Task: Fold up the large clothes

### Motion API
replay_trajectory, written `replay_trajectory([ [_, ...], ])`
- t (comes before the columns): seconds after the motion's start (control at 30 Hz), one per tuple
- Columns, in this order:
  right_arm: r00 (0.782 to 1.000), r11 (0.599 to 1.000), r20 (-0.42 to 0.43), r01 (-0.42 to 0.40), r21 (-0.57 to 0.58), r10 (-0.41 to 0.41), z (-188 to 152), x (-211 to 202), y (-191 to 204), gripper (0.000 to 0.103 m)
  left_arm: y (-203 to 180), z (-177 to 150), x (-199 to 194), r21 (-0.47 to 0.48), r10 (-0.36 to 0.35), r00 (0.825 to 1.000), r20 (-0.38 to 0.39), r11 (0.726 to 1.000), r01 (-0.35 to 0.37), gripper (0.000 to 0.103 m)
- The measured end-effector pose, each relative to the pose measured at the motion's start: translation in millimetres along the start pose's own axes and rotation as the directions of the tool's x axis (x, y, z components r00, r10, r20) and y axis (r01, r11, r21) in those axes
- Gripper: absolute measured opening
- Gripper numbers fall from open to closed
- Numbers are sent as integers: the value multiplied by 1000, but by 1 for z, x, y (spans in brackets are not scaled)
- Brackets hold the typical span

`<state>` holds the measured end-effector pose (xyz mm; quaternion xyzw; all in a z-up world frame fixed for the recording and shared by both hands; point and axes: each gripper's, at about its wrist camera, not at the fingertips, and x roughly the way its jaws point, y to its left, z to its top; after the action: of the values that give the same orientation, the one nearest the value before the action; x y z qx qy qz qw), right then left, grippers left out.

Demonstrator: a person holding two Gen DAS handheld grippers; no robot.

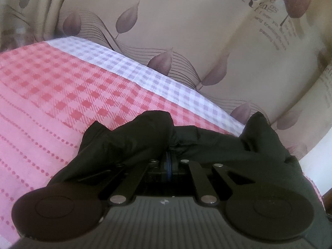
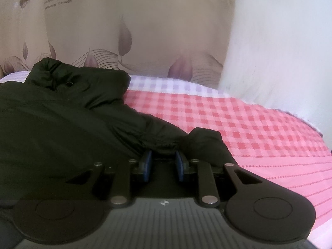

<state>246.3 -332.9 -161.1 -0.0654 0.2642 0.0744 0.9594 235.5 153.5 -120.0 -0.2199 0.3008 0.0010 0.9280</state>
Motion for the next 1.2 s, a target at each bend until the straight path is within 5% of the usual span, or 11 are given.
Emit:
replay_trajectory([
  [0.7,999,998,23,50,-37,-49,-1,-3,6,26,0,0,-1,18,9,1000,3,1000,-9,11],
  [1.2,986,977,57,162,-141,-155,-1,-7,23,33,-2,0,-3,37,17,1000,4,999,-17,11],
])
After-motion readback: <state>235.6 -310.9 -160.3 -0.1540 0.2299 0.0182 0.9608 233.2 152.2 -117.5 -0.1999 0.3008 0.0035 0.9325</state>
